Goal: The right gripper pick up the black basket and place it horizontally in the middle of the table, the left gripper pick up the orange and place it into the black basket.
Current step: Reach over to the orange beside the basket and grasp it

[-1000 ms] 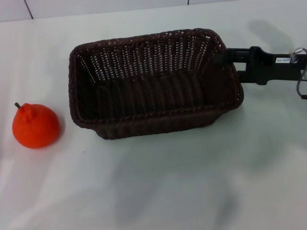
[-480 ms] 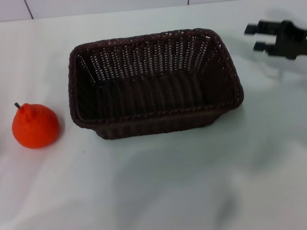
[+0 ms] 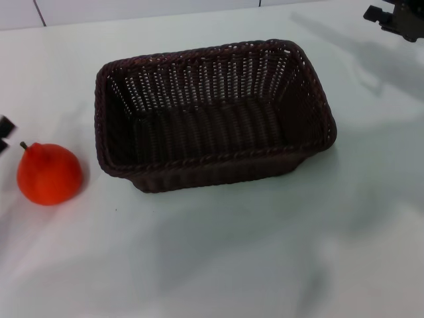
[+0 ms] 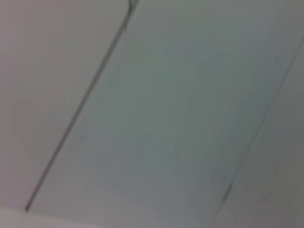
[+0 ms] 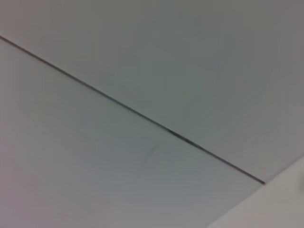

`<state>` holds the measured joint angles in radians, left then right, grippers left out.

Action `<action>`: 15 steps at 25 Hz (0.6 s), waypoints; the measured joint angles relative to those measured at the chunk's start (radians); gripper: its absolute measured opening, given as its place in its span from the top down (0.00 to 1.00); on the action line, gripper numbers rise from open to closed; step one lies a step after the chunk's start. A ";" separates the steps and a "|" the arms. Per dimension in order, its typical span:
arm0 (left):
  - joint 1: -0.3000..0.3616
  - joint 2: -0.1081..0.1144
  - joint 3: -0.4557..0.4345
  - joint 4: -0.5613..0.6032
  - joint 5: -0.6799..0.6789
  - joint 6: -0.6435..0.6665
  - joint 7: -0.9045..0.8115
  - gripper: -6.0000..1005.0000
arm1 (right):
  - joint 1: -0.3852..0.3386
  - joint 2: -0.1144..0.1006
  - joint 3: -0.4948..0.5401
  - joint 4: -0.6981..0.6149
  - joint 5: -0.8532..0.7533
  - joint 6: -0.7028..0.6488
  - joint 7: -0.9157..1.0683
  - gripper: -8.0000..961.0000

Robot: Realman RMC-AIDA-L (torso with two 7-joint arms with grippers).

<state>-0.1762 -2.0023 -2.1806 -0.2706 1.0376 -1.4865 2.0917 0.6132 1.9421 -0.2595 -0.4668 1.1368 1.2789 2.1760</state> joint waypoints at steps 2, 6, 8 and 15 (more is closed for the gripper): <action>-0.012 0.000 0.001 -0.001 0.051 0.029 -0.013 0.07 | 0.002 0.004 -0.003 0.000 0.016 -0.008 -0.015 0.22; -0.031 -0.001 0.002 -0.002 0.130 0.079 -0.036 0.07 | 0.008 0.010 -0.005 0.002 0.023 -0.019 -0.032 0.22; -0.037 -0.002 0.002 -0.002 0.159 0.095 -0.038 0.07 | 0.010 0.012 -0.004 0.002 0.023 -0.025 -0.034 0.22; -0.043 0.002 0.003 -0.004 0.201 0.156 -0.039 0.20 | 0.009 0.016 0.001 0.002 0.024 -0.028 -0.036 0.22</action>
<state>-0.2191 -2.0002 -2.1775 -0.2748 1.2390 -1.3304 2.0529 0.6227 1.9579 -0.2590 -0.4643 1.1605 1.2511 2.1401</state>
